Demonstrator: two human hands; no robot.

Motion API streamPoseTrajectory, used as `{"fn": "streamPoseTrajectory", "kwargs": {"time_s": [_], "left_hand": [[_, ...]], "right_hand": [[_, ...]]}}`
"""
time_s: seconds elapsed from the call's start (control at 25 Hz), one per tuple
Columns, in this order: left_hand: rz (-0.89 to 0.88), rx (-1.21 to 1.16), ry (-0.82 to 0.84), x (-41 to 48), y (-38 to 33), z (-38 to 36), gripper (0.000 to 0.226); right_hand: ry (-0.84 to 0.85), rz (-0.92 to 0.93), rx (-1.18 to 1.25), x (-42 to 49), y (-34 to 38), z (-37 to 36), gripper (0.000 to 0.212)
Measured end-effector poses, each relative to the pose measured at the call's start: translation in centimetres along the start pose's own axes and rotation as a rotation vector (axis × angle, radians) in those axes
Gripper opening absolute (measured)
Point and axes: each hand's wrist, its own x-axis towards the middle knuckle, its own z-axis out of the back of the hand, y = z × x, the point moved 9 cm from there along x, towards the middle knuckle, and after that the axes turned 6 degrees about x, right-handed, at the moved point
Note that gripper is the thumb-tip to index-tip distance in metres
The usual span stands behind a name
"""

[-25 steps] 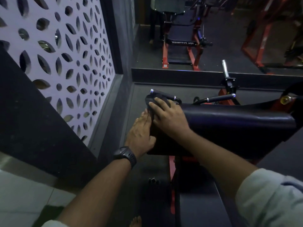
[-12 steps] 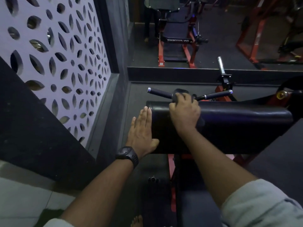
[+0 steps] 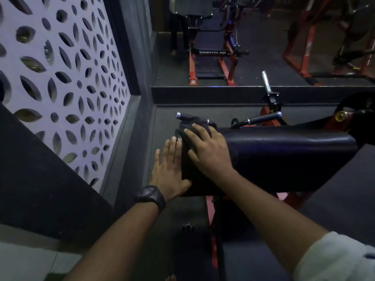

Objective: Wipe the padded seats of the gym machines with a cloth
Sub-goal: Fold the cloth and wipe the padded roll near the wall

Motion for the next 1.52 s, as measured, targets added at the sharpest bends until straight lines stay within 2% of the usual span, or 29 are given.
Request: {"fn": "streamPoseTrajectory", "kwargs": {"time_s": [0.04,0.08,0.16,0.2,0.24,0.32,0.36,0.4,0.48,0.52,0.56,0.6,0.68,0.72,0.76,0.84,0.88,0.92,0.96,1.04,1.08,1.12,1.2,1.24,1.28,1.36,1.4,1.44,1.52], "left_hand": [[-0.002,0.002,0.001,0.1,0.2,0.0,0.126],[-0.009,-0.005,0.003,0.1,0.2,0.1,0.128],[-0.021,-0.001,0.014,0.2,0.0,0.0,0.127],[-0.021,0.01,0.012,0.2,-0.1,-0.1,0.126],[-0.025,0.03,-0.02,0.1,-0.1,0.1,0.124],[-0.031,0.082,-0.109,0.0,-0.1,0.8,0.124],[-0.042,0.093,-0.141,0.1,-0.1,1.0,0.125],[-0.061,0.098,-0.16,0.1,-0.2,1.2,0.125],[-0.062,0.069,-0.18,-0.1,-0.5,1.4,0.123],[-0.048,0.044,-0.189,0.0,-0.7,1.5,0.122],[-0.036,0.018,-0.197,0.1,-0.9,1.5,0.12],[-0.027,-0.015,-0.204,0.2,-1.0,1.4,0.117],[-0.013,-0.074,-0.224,0.4,-1.1,1.1,0.117],[-0.01,-0.079,-0.216,0.6,-1.1,1.0,0.121],[-0.013,-0.07,-0.191,0.8,-1.1,0.8,0.125],[-0.021,-0.054,-0.153,0.8,-1.2,0.4,0.131],[-0.017,-0.049,-0.153,0.8,-1.2,0.4,0.132],[-0.015,-0.04,-0.154,0.9,-1.3,0.5,0.131],[-0.012,-0.026,-0.155,1.0,-1.2,0.5,0.13],[-0.011,0.005,-0.164,0.9,-1.0,0.5,0.131],[-0.017,0.024,-0.158,0.9,-1.0,0.4,0.133],[-0.022,0.039,-0.146,1.0,-1.0,0.3,0.135],[-0.013,0.049,-0.141,1.0,-1.0,0.3,0.136],[-0.003,0.057,-0.147,1.1,-1.2,0.3,0.135],[0.005,0.077,-0.151,1.1,-1.3,0.4,0.132],[0.009,0.157,-0.164,1.1,-1.4,0.6,0.123],[0.011,0.198,-0.169,1.0,-1.4,0.7,0.122],[0.007,0.22,-0.173,1.0,-1.5,0.9,0.123],[-0.015,0.229,-0.177,1.0,-2.0,1.3,0.123]], "right_hand": [[0.001,0.005,-0.013,0.3,-1.2,0.4,0.061],[-0.034,-0.142,0.017,0.8,-3.3,1.1,0.059],[-0.098,-0.597,0.119,0.1,-6.0,1.4,0.054],[-0.106,-0.618,0.12,0.1,-4.5,1.3,0.053],[-0.119,-0.467,0.065,0.3,-1.9,1.0,0.052],[-0.073,-0.022,-0.04,-0.2,1.1,0.0,0.055],[-0.041,0.063,-0.063,-0.2,-0.1,0.2,0.056],[-0.048,-0.016,-0.048,0.1,-2.2,1.1,0.057],[-0.125,-0.487,0.072,-0.4,-6.9,1.8,0.059],[-0.154,-0.639,0.113,-1.1,-6.7,1.7,0.061],[-0.181,-0.617,0.104,-1.0,-4.5,1.7,0.062],[-0.191,-0.467,0.057,-0.9,-1.8,0.9,0.061],[-0.127,-0.044,-0.041,-1.3,1.1,-0.6,0.059],[-0.095,0.053,-0.065,-1.0,0.2,-0.2,0.059],[-0.103,0.009,-0.063,-0.4,-1.4,0.7,0.058],[-0.118,-0.426,0.023,-0.1,-5.8,1.5,0.056],[-0.125,-0.585,0.078,-0.5,-6.0,1.5,0.056],[-0.147,-0.568,0.088,-0.3,-4.4,1.5,0.056],[-0.154,-0.421,0.053,-0.1,-2.3,1.1,0.057],[-0.08,-0.01,-0.036,-0.7,-0.2,0.2,0.061],[-0.055,0.048,-0.064,-0.5,-1.7,0.5,0.061],[-0.061,-0.061,-0.042,0.1,-4.0,1.3,0.059],[-0.121,-0.577,0.078,-0.6,-8.3,2.2,0.056],[-0.132,-0.652,0.092,-0.8,-7.2,2.1,0.056],[-0.143,-0.522,0.041,-0.2,-4.5,1.7,0.058],[-0.073,-0.006,-0.072,-0.5,0.5,0.1,0.062],[-0.051,0.116,-0.115,-0.8,0.0,-0.1,0.063],[-0.069,0.062,-0.115,-0.5,-1.9,0.6,0.062],[-0.145,-0.449,0.028,-0.8,-6.6,2.0,0.06]]}}
